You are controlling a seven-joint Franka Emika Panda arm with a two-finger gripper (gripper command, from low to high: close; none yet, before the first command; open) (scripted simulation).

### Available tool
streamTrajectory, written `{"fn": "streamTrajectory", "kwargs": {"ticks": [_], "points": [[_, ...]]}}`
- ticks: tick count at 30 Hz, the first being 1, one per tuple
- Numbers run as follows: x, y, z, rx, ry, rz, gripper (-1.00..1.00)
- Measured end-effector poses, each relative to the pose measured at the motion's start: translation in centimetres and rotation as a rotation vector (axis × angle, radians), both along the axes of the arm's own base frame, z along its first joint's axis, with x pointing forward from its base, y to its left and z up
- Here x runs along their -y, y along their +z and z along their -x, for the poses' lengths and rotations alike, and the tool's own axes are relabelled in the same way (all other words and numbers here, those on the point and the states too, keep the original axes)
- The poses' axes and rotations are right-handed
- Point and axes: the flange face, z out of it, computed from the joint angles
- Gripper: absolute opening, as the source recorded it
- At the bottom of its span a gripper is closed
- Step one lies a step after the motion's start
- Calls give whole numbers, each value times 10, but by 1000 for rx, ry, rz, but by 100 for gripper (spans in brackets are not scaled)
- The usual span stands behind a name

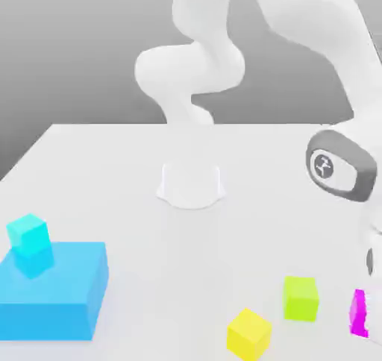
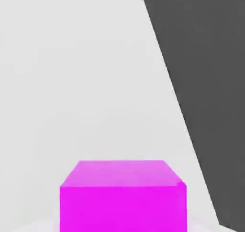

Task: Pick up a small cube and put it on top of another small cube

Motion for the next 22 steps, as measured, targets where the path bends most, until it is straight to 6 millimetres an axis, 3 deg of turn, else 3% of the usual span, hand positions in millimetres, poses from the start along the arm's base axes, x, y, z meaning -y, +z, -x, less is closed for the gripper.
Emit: {"fn": "streamTrajectory", "kwargs": {"ticks": [4,8,10,13,16,18,19,22], "points": [[100,25,-5,16,-285,21,-100],[207,50,13,28,-607,27,-100],[285,62,37,31,-836,23,-100],[386,79,94,32,-1188,2,-100],[446,79,146,31,-1474,-34,-100],[478,57,178,31,-1641,-54,-100],[481,48,182,31,-1665,-56,100],[481,48,183,31,-1667,-56,100]]}}
